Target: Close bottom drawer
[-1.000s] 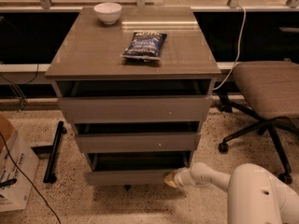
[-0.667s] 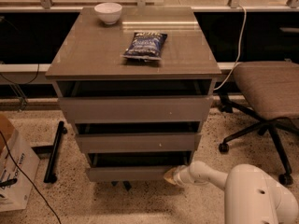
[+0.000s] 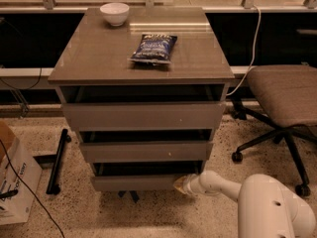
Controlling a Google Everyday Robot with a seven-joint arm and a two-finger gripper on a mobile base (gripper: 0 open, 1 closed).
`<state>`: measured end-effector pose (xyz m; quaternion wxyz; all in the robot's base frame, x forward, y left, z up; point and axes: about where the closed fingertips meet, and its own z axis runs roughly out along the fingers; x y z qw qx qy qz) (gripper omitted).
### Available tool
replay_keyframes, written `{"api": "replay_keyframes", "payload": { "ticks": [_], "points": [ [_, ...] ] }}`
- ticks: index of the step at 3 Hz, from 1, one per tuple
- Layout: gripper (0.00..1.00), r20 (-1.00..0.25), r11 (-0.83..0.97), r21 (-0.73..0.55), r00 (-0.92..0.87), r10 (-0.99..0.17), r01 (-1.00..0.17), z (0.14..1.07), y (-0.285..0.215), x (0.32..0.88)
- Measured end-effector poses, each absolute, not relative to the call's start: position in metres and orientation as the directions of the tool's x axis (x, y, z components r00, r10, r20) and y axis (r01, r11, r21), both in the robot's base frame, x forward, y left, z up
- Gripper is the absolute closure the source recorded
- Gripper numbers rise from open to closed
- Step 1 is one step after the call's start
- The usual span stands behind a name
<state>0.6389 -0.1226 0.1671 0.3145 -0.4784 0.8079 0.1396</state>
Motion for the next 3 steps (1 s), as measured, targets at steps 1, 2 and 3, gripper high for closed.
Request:
{"api": "replay_keyframes", "payload": {
  "ticks": [1,2,3],
  "points": [
    [0.11,-0.642,0.502,-0.073,-0.344,-0.685,-0.862,0.1659,-0.1207,0.6378],
    [0.00,-0.642,0.500,-0.071,-0.344,-0.685,-0.863,0.1649,-0.1192,0.6370],
    [0.00,-0.642,0.500,-0.071,-0.344,-0.685,-0.863,0.1649,-0.1191,0.6369]
  ]
}}
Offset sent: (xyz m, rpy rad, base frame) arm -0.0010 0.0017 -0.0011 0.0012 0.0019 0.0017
